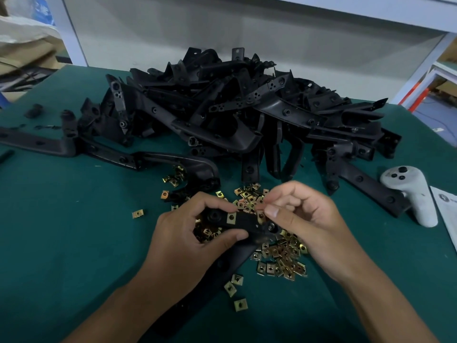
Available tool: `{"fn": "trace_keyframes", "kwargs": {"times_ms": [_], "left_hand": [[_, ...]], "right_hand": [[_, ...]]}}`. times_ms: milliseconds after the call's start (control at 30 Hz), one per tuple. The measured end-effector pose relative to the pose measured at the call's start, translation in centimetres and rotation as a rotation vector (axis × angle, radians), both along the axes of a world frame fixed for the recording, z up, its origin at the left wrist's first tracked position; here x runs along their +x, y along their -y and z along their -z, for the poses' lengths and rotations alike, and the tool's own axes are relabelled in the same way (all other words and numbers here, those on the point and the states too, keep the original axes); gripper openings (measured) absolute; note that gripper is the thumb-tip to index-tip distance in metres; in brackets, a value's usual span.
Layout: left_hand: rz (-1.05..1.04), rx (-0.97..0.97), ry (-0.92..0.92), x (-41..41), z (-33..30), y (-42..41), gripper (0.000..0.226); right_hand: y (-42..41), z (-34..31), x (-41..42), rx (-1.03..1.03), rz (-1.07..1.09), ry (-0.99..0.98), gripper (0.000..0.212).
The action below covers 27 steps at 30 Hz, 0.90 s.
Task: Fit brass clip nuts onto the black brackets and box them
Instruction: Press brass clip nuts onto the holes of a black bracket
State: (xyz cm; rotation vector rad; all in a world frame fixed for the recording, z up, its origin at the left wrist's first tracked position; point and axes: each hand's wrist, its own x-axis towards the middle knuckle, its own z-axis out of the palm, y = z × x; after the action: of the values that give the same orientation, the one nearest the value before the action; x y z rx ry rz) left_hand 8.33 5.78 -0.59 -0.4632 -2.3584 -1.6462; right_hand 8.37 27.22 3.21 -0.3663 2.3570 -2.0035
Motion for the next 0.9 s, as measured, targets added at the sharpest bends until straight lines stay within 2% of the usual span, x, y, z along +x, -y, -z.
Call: {"fn": "trace_keyframes", "kwargs": {"times_ms": [167, 400, 500, 800, 900], "left_hand": [[-0.049, 0.044, -0.004, -0.26, 0.12, 0.07, 0.033], [-0.074, 0.075, -0.005, -0.19, -0.07, 0.17, 0.033], [-0.069, 0.114, 0.003, -0.1, -0.05, -0.02, 0.033], [-0.035, 0.13, -0.013, 0.46, -0.25, -0.01, 0.031], [-0.035, 0.162, -0.038, 0.64, -0.4, -0.1, 0.029]], "right_hand": [[0.24, 0.04, 0.12, 0.066, -0.002, -0.068, 0.013], [0.61, 0.4, 0.35, 0.241, 0.026, -0.216, 0.041], [0.91, 0.57, 0.38, 0.287, 0.082, -0.3, 0.039], [0.56, 0.1, 0.77, 0.248, 0.031, -0.281, 0.032], [0.64, 0.17, 0.77, 0.154, 0.012, -0.243, 0.033]]}}
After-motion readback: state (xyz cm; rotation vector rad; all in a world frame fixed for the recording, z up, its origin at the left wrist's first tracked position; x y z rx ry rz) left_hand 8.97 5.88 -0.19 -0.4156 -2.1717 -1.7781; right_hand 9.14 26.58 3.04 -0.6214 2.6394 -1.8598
